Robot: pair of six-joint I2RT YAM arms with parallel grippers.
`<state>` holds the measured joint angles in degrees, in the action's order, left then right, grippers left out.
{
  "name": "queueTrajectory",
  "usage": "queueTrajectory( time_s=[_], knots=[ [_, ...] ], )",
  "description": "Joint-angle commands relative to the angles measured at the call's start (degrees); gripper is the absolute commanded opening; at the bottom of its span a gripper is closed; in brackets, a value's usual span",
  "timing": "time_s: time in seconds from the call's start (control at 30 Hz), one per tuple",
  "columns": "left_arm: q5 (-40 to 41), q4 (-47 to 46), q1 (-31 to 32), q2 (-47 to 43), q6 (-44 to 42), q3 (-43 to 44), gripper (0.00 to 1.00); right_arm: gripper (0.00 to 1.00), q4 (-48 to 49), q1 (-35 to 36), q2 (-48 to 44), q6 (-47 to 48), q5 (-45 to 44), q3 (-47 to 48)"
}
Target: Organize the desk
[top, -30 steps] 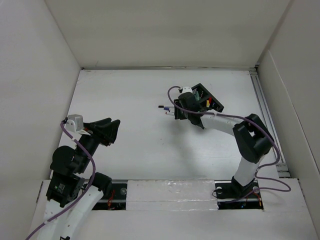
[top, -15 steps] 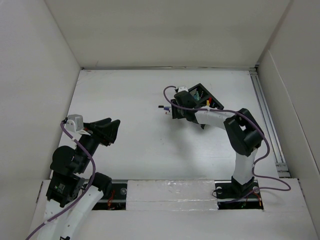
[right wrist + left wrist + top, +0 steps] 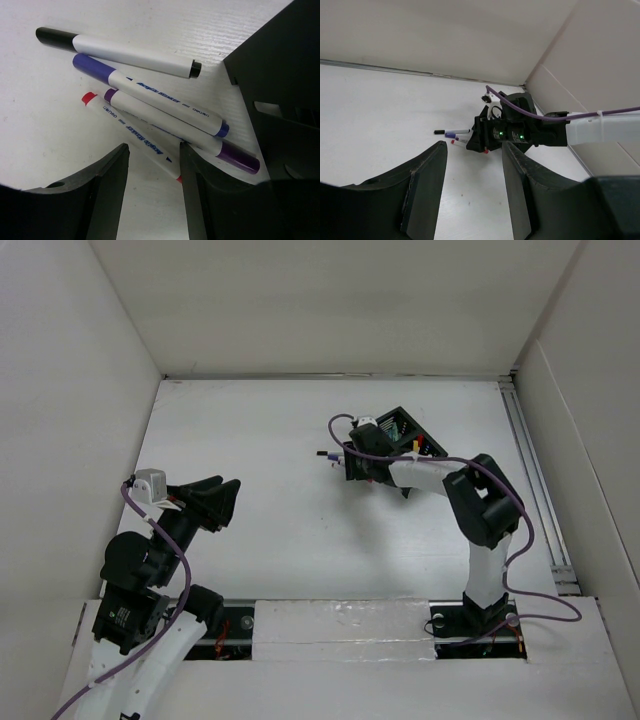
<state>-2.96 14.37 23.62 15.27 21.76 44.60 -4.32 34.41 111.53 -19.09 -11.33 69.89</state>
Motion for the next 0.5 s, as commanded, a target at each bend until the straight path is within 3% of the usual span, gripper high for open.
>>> queueTrajectory(
  time_s=[0.0,0.27,0.37,0.47],
  knots=[
    [-0.6,-3.2,-0.1,0.2,0.1,-0.3,0.44,0.51,2.4,-0.2,0.3,-1.1,2.3,-0.6],
    [-0.7,-3.2,-0.1,0.1,0.2,-0.2,0.44,0.49,5.6,2.7,-3.3,-4.5,4.3,-5.7],
    [-0.8,-3.2,-0.1,0.1,0.2,-0.3,0.44,0.42,5.4,3.9,-3.8,-5.8,4.8,-6.2],
    [-0.8,-3.3,-0.1,0.2,0.2,-0.3,0.44,0.28,4.6,4.6,-4.2,-6.2,4.3,-5.7]
  ],
)
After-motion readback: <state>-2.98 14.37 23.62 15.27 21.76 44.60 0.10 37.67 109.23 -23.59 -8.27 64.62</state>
